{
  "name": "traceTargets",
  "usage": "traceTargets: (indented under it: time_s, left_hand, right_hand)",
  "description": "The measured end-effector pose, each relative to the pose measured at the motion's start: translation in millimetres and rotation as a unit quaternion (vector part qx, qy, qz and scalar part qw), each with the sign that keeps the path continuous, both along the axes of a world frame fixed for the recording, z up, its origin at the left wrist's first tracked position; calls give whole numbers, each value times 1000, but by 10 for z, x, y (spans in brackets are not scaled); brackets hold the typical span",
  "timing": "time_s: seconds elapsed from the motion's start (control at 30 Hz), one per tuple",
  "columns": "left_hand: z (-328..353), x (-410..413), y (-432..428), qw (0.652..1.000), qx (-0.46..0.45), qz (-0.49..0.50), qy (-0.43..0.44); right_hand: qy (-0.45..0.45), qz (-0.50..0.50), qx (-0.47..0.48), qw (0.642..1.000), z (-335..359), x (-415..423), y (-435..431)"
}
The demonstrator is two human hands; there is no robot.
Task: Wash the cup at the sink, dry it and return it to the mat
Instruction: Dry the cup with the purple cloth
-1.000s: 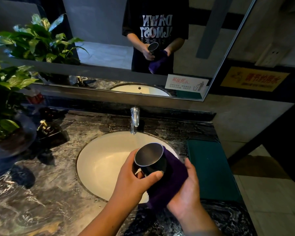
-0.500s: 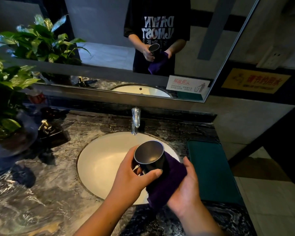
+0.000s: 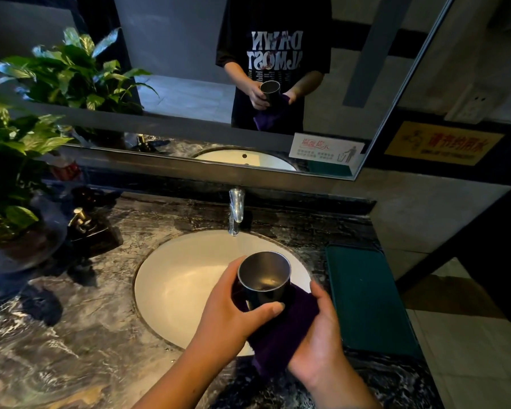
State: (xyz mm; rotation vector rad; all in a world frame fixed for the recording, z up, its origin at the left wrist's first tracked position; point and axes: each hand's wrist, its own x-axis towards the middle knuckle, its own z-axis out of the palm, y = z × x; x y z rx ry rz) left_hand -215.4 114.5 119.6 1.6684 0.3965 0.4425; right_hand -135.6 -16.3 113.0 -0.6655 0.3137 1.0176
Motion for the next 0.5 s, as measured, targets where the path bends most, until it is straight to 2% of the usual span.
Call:
traceTargets:
  time_s: [0.13,0.3,0.5]
  left_hand:
    - [-6,22,4,999,35,8,3]
    - [10,0,174,999,40,29,8]
    - [32,-67,414,996,44,-55,53]
  right_hand:
    - [6,19,35,999,-33,-72,-81]
    - [-30,42,51,997,9,-1,-265]
    - [-130,-12,30,991,202,300,-492]
